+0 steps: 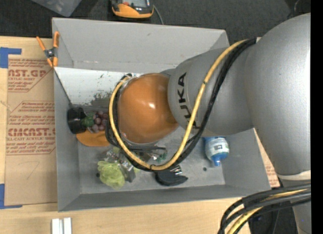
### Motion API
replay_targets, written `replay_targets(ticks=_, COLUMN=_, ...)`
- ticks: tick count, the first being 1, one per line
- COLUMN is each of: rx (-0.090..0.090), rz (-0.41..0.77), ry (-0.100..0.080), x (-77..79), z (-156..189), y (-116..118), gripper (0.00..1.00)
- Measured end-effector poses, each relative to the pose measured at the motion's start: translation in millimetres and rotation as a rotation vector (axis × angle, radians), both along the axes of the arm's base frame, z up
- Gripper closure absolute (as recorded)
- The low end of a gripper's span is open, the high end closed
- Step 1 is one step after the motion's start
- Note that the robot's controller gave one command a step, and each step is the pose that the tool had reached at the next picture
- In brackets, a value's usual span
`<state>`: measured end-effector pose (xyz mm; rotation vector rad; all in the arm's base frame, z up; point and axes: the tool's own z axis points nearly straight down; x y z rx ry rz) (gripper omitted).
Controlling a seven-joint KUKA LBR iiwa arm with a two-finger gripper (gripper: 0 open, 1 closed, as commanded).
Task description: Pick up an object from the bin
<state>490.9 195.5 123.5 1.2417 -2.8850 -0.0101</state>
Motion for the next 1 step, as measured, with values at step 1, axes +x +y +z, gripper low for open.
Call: replay_targets(ticks=1, rx=0.001, rz=0.0, ry=-0.001, x=0.1, z=19.6, y=0.6, gripper=1.0)
